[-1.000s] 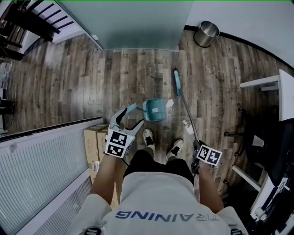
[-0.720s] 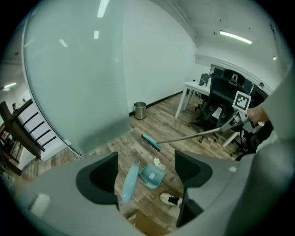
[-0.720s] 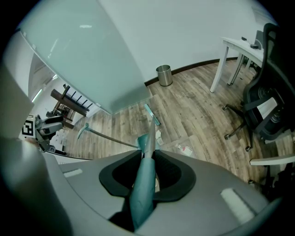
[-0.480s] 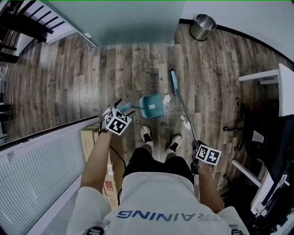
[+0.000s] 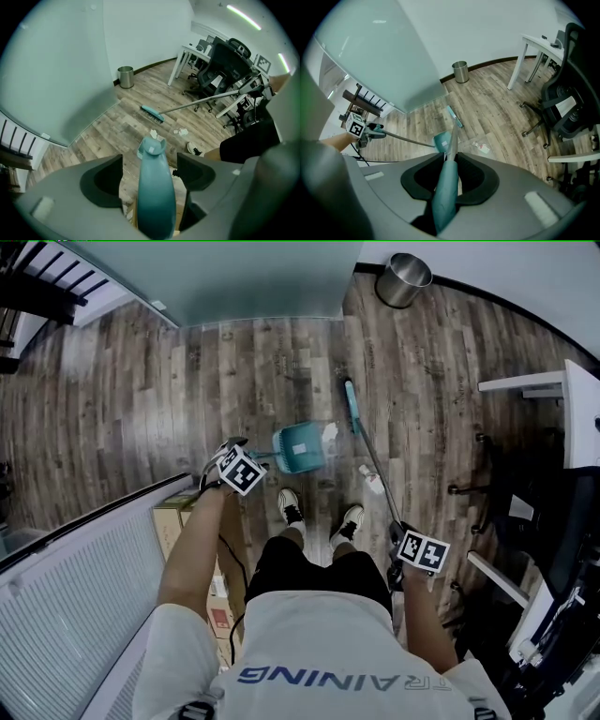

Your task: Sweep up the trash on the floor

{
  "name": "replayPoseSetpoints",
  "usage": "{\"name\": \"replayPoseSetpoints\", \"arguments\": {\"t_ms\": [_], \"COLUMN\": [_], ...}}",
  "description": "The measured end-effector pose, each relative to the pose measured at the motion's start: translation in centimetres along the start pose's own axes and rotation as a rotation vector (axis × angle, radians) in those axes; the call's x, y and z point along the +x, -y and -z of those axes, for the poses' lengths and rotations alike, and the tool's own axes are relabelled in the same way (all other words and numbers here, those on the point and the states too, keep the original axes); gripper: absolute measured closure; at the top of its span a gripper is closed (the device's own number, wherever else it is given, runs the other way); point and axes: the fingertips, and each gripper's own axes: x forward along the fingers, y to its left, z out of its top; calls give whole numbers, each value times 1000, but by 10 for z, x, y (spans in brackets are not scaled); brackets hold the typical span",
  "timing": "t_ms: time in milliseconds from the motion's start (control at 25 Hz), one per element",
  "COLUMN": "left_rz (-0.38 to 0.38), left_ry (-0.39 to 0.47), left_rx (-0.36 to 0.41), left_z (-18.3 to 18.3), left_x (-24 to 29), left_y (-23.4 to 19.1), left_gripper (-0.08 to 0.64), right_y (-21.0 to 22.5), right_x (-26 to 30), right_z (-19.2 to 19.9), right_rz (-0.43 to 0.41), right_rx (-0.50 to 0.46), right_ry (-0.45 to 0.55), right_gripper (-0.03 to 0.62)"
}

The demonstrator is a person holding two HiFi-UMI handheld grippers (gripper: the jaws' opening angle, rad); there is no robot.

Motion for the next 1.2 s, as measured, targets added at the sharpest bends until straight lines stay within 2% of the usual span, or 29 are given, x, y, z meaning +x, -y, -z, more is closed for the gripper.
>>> {"name": "replayPoseSetpoints", "arguments": {"t_ms": [120,200,240,360,440,560,720,920,1080,1200], "left_rz": [19,9,-1,-16,-38,-68,-70,-71,-69,-68], "left_ry": [-24,-25,-26,-62,-81,-88,-85,-83,-81,-80], "left_rx": [-7,6,20,100,153,165,159,156,150,147], "left_z": [9,11,10,9,7,7,8,7,7,7], "left_x": [12,15,15,17,19,19,18,18,18,18], "left_y": [3,3,2,7,12,8,5,6,8,7], "left_gripper": [227,291,299,390,425,446,453,453,453,454], "right_y": [2,6,8,16,22,30,39,42,28,7], "right_x": [5,10,12,16,17,19,27,67,96,105], "right_z": [0,-1,-1,-2,-4,-8,-12,-11,-5,3], "right_rz": [11,22,29,56,72,94,142,202,209,202], "right_rx": [6,16,21,33,40,41,31,-4,-45,-119], "right_ry": [-14,-22,-25,-30,-31,-29,-32,-90,-149,-170], "right_gripper": [483,483,483,483,483,483,483,483,483,483]}}
